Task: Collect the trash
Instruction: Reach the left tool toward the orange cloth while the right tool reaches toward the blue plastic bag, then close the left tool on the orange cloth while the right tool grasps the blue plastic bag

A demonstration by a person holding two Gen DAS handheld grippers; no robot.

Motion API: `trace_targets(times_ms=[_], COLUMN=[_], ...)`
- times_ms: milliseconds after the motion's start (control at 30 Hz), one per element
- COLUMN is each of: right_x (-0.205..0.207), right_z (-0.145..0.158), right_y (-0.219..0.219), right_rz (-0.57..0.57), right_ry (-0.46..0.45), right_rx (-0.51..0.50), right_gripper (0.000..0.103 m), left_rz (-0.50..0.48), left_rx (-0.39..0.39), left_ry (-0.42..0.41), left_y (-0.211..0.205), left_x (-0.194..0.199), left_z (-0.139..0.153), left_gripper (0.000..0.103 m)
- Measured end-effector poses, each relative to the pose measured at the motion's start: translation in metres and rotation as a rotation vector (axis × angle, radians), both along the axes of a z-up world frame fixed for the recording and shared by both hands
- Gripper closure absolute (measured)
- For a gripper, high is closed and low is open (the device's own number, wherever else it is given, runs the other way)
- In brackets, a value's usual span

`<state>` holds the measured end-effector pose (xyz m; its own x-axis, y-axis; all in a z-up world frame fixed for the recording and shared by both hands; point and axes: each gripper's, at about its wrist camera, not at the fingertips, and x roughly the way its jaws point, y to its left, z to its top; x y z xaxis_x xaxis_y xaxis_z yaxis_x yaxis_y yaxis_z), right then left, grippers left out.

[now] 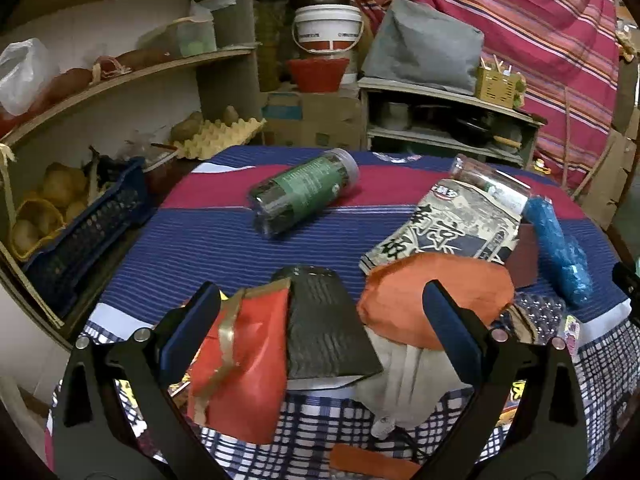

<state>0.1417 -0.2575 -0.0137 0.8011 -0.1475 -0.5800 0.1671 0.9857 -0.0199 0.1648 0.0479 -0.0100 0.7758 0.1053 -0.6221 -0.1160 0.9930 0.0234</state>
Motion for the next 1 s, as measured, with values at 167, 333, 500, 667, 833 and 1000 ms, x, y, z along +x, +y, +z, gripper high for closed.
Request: trace_targets(times_ms=[167,333,500,667,833,1000], right_x=[0.007,0.011,0.012,0.014,0.014,0.012], right_z=[-0.003,-0.009,-0.012,-0.016,-0.019,-0.018], right_y=[-0.007,-0.013,-0.011,-0.007,-0.005,-0.006], right_rz=[0.012,0.008,0.012,0.025,0.039,0.045], right_ry=[0.020,0.044,0.052,0.069,0.075,0.069], right_rx=[0.041,0.109,0.116,0.129,0.138,0.152], right_gripper=[0.004,0.004,0.004,0.004,0.004,0.004], left_rz=[-0.072,-0.166,-0.235,-0.275,-0.288,-0.289], left_rx=[-0.007,-0.020,0.008,-0.040,-0.044,-0.046], left_ry=[0.030,0.046,0.110,0.145,0.128,0.101], left_y=[-0.017,-0.044,-0.063,-0.063,-0.064,-0.063], left_x=[0.007,0.014,0.021,0.023,0.019,0.015], left_z=[-0.003,-0.003,-0.018,-0.025,-0.023,-0.018], left_gripper=[0.005,0.005,0.026,0.055,0.097,0.103])
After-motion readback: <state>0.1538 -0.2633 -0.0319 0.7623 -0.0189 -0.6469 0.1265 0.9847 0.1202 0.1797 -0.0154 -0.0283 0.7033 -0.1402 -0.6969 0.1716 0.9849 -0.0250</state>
